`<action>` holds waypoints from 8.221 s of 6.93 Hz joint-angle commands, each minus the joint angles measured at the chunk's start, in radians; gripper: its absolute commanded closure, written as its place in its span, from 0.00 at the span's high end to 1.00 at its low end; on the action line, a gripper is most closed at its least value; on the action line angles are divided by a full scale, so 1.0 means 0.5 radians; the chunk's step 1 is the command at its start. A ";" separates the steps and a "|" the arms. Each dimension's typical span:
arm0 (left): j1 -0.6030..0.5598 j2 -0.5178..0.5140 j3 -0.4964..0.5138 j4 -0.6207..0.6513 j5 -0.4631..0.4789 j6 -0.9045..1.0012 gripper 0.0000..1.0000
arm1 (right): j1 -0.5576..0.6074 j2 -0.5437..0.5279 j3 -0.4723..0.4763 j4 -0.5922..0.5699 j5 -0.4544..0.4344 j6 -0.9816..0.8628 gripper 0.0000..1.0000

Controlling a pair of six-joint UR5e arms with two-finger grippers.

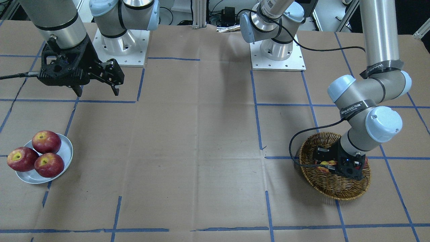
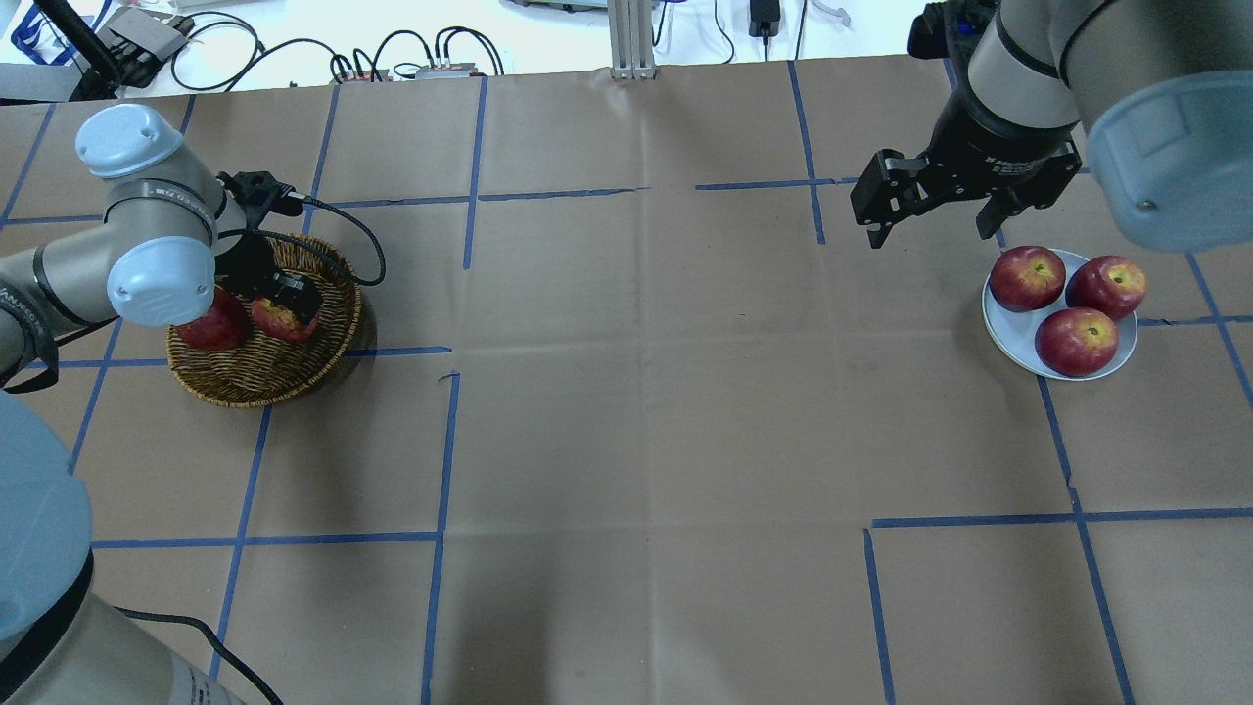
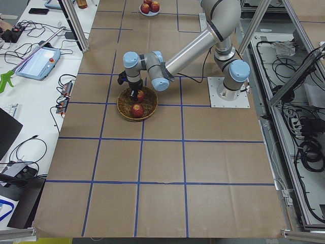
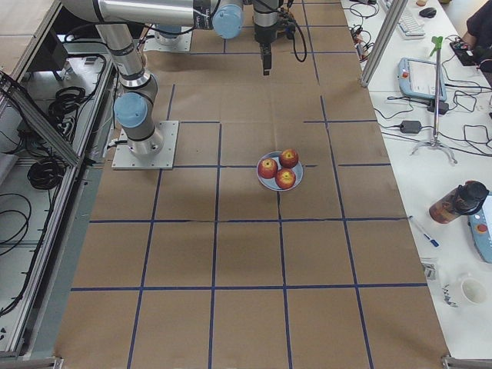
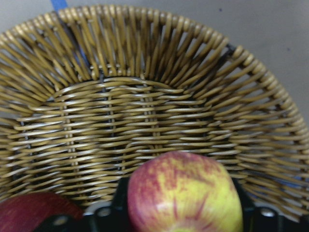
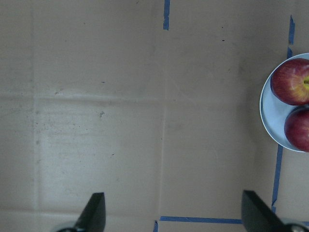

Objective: Transfer apple from basket to plate
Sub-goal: 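Close the left gripper on the apple and lift it from the basket, then carry the apple with the left gripper toward the table center, then set the apple on the table, open and withdraw the left gripper, then reach the right gripper over to the apple on the table, then close the right gripper on the apple and lift it, then carry the apple with the right gripper and place it on the plate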

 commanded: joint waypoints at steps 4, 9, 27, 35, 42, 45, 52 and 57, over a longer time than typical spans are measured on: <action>-0.575 0.189 0.383 -0.541 0.171 -0.748 0.28 | 0.000 0.000 0.000 0.000 0.002 0.000 1.00; -1.422 -0.245 0.649 -0.486 -0.009 -1.900 0.30 | 0.000 0.000 0.000 0.000 -0.001 0.000 1.00; -0.562 0.909 0.344 -1.163 -0.012 -1.002 0.99 | 0.085 0.061 -0.037 -0.104 0.011 0.043 1.00; -0.568 0.916 0.350 -1.179 -0.015 -0.999 0.99 | 0.733 0.843 -0.034 -0.991 -0.161 0.803 1.00; -0.565 0.867 0.344 -1.154 -0.006 -0.996 0.99 | 0.825 1.169 -0.012 -1.233 -0.164 0.908 1.00; -0.565 0.848 0.337 -1.154 -0.009 -0.999 0.99 | 0.835 1.169 -0.015 -1.215 -0.173 0.911 0.52; -0.568 0.811 0.344 -1.148 -0.009 -1.002 0.99 | 0.263 0.578 0.003 -0.698 -0.173 0.429 0.41; -0.565 0.808 0.344 -1.145 -0.012 -1.002 0.99 | -0.738 0.509 0.156 -0.724 -0.136 -0.970 0.39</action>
